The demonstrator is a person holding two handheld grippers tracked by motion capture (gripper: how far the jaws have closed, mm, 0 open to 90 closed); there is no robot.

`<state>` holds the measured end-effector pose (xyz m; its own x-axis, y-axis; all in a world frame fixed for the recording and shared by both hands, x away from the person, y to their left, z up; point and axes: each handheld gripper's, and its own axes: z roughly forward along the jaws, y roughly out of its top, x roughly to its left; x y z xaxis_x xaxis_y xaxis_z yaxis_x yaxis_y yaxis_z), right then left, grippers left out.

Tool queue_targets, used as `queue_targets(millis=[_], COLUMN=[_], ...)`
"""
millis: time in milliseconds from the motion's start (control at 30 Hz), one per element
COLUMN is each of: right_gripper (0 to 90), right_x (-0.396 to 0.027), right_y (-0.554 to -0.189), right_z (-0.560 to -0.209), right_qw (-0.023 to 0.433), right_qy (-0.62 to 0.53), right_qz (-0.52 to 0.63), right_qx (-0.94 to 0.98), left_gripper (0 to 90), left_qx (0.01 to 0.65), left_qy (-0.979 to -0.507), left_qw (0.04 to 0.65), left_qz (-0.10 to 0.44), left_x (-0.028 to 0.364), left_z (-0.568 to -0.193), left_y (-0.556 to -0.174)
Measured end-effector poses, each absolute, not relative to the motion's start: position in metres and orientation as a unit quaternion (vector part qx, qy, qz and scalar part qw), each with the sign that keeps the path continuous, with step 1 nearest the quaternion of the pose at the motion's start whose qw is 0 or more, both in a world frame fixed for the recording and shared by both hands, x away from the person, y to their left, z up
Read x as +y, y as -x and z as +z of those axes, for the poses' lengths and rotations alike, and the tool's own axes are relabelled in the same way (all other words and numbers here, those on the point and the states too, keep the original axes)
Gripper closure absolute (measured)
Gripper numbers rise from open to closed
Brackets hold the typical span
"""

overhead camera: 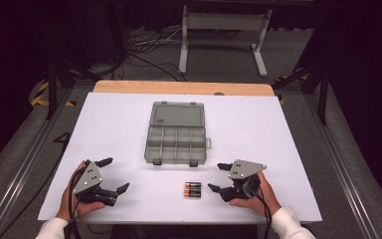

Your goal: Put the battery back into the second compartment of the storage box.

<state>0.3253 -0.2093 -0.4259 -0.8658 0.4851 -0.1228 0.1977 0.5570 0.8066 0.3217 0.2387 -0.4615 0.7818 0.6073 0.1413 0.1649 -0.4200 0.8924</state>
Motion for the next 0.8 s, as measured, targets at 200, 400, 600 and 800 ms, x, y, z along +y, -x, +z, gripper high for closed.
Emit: queue_targets(millis=[200, 400, 600, 800], right_gripper=[42.4, 52.1, 56.5, 59.7], right_x=[-0.193, -0.174, -0.160, -0.155], right_y=[-0.320, -0.313, -0.310, -0.309], right_z=[-0.418, -0.418, -0.427, -0.429], right_qw=[0.141, 0.112, 0.096, 0.091], right_qy=[-0.165, -0.131, -0.104, -0.096], right_qz=[0.409, 0.393, 0.370, 0.365], right_qx=[0.886, 0.903, 0.918, 0.921], left_gripper=[3.0, 3.1, 3.2, 3.5], left_qx=[0.237, 0.231, 0.231, 0.230], left_qy=[-0.813, -0.819, -0.819, -0.821], left_qw=[0.479, 0.474, 0.473, 0.471], left_qz=[0.230, 0.226, 0.227, 0.225], left_x=[0.238, 0.234, 0.235, 0.234], left_z=[-0.461, -0.461, -0.461, -0.462], left_y=[-0.323, -0.323, -0.323, -0.323])
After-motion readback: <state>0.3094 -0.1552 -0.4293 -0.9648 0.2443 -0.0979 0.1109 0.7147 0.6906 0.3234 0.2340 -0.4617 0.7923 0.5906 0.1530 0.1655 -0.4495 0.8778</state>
